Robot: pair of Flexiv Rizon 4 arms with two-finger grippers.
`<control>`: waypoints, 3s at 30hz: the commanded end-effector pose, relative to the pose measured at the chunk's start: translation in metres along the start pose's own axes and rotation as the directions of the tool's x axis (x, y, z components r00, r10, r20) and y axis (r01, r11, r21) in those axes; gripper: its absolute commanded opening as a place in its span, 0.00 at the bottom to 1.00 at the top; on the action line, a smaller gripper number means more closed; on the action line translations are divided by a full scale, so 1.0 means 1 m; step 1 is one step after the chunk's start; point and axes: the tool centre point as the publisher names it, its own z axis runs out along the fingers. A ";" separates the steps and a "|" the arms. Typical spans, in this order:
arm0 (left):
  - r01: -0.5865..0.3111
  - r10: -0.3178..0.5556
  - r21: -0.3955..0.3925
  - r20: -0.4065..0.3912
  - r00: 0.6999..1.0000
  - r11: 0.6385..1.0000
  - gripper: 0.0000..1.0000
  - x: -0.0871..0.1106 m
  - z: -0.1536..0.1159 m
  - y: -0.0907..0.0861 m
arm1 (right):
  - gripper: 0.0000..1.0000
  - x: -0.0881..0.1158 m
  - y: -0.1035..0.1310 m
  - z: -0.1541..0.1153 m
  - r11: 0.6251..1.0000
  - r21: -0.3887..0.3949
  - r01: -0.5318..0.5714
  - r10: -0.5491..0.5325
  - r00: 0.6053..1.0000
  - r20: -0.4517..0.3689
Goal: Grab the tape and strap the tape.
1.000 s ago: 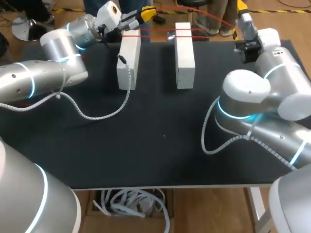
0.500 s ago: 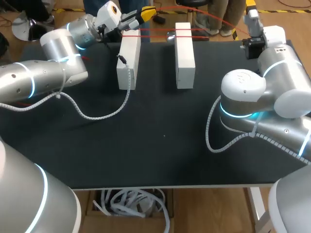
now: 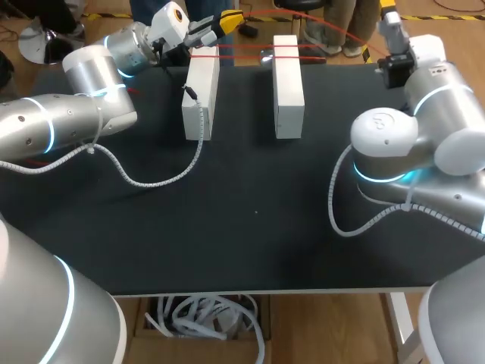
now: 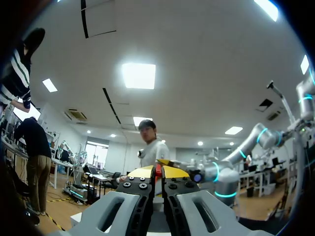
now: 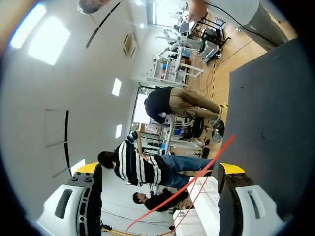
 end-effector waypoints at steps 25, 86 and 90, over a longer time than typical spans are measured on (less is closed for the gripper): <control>0.001 -0.001 0.001 -0.005 1.000 1.000 0.00 -0.002 -0.001 0.001 | 0.43 -0.001 -0.001 0.013 0.998 0.031 0.052 -0.052 0.999 -0.016; 0.001 -0.001 0.001 -0.005 1.000 1.000 0.00 -0.002 -0.001 0.001 | 0.00 0.000 -0.001 0.003 0.993 0.040 0.108 -0.107 0.994 -0.018; 0.001 -0.001 0.001 -0.005 1.000 1.000 0.00 -0.002 -0.001 0.001 | 0.00 0.001 -0.001 0.003 0.992 0.042 0.116 -0.115 0.993 -0.024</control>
